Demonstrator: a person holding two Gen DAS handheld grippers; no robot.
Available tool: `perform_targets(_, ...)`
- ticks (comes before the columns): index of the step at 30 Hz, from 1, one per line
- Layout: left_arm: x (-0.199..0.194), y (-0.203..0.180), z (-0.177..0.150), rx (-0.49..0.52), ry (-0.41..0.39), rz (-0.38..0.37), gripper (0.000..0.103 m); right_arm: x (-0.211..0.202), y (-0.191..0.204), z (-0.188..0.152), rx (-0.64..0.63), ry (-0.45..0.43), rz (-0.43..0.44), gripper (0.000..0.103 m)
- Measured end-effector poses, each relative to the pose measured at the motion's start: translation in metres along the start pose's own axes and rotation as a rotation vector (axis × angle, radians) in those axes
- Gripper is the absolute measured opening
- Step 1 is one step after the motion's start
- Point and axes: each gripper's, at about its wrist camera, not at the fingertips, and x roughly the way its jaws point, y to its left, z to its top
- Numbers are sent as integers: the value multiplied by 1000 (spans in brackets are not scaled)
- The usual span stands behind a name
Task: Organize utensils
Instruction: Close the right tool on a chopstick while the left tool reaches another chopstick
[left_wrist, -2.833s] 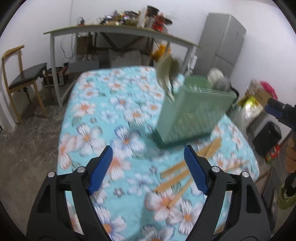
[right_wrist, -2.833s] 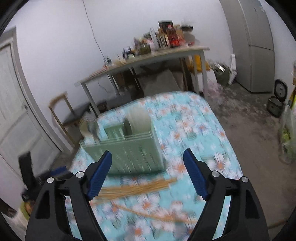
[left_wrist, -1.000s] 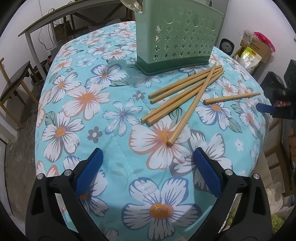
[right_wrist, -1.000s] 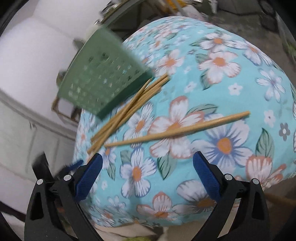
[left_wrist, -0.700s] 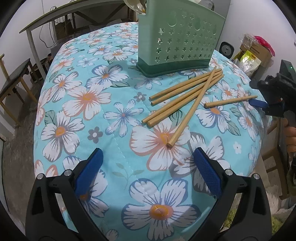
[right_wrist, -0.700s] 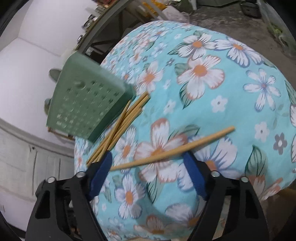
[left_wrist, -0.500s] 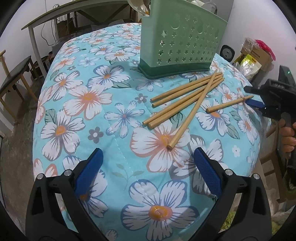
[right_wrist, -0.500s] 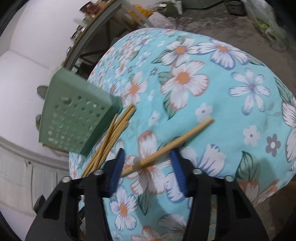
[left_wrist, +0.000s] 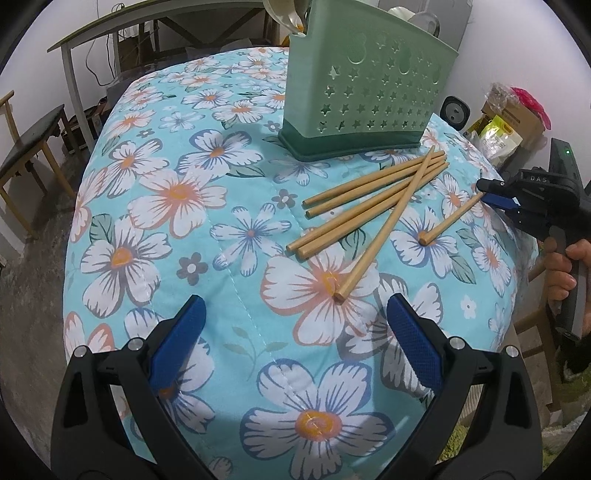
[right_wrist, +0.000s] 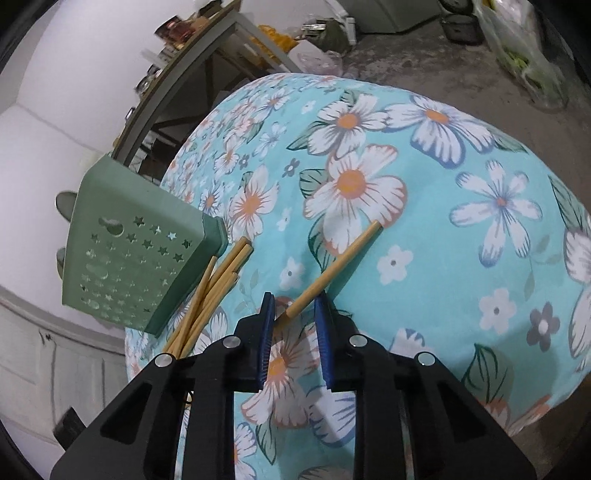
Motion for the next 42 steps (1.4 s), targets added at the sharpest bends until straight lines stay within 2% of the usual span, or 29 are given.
perform_targets(5, -13, -1, 3, 2, -37, -20, 95, 4, 5, 9, -61, 30, 7, 22)
perform_targets(11, -40, -19, 14, 85, -168, -42, 95, 7, 7, 9, -78, 28, 16, 22)
perform_targets(15, -40, -37, 27, 133, -195, -53, 95, 7, 3, 8, -79, 27, 26, 22)
perform_targets(16, -39, -45, 31, 154, -203, -58, 93, 7, 3, 8, -80, 27, 30, 22)
perform_targets(19, -32, -63, 40, 209, -214, -65, 79, 7, 1, 8, -81, 28, 38, 23)
perform_targets(21, -26, -73, 47, 247, -210, -67, 73, 7, 1, 8, -82, 29, 41, 23)
perform_targets(23, -18, -82, 55, 273, -196, -76, 62, 7, 0, 7, -83, 29, 46, 23)
perform_targets(26, -7, -94, 67, 311, -174, -113, 51, 6, 0, 7, -88, 29, 52, 23)
perform_targets(32, 16, -112, 86, 363, -132, -164, 35, 6, -3, 8, -87, 32, 68, 23)
perform_targets(38, 42, -122, 92, 395, -65, -173, 28, 6, -7, 9, -84, 39, 86, 23)
perform_targets(42, 56, -124, 94, 399, -26, -160, 28, 6, -11, 11, -73, 45, 105, 22)
